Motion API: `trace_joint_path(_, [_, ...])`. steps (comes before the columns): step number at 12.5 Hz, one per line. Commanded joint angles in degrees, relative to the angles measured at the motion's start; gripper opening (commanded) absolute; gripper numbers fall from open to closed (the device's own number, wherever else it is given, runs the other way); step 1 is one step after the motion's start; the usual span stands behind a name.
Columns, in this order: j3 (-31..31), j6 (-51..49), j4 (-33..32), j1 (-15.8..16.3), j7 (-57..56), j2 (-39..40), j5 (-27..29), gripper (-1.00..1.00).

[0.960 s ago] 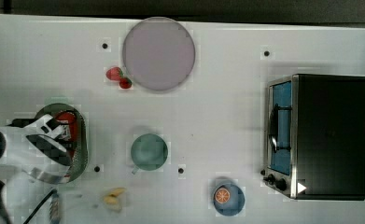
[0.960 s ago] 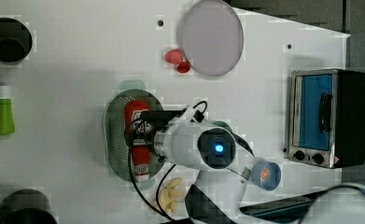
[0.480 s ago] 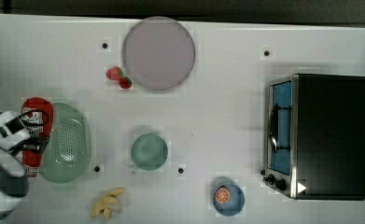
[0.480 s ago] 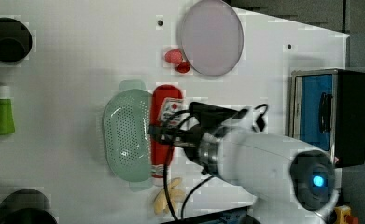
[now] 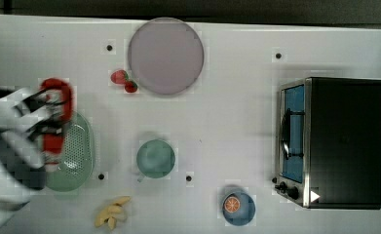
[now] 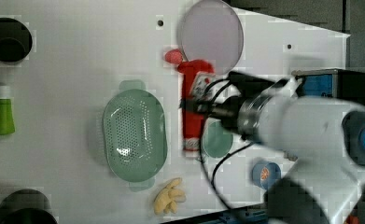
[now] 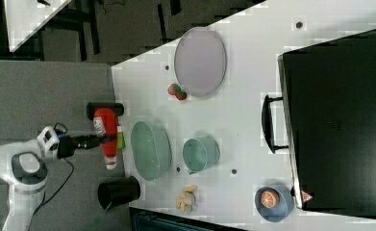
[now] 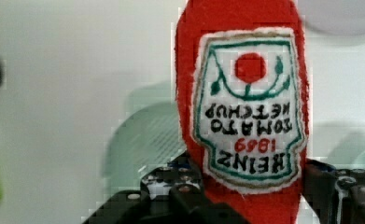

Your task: Pick ketchup from strainer and place it on the table

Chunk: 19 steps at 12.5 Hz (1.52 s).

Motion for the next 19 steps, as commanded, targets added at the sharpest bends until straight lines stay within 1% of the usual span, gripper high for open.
trace_joint_path(1, [-7.1,0.2,0.6,-8.9,-6.3,0.8,0.1,0.21])
trace_joint_path(4, [-11.8,0.5,0.5,-12.0,-9.4,0.8,0.1,0.21])
trace_joint_path(8, [-16.8,1.1,-1.4,-14.7,-22.3,0.5,0.1,0.21])
trace_joint_path(10, [-18.2,3.9,-4.7,-16.1,-25.7,-0.3,0.1,0.21])
trace_joint_path(14, [-19.0,15.7,-15.4,-17.9,-25.9,-1.2,0.2,0.21])
trace_joint_path(16, [-19.2,16.9,-19.1,-18.4,-25.9,-0.7,0.2,0.21])
trace_joint_path(19, [-19.6,17.9,-22.0,-18.6,-25.8,1.6,0.2,0.21])
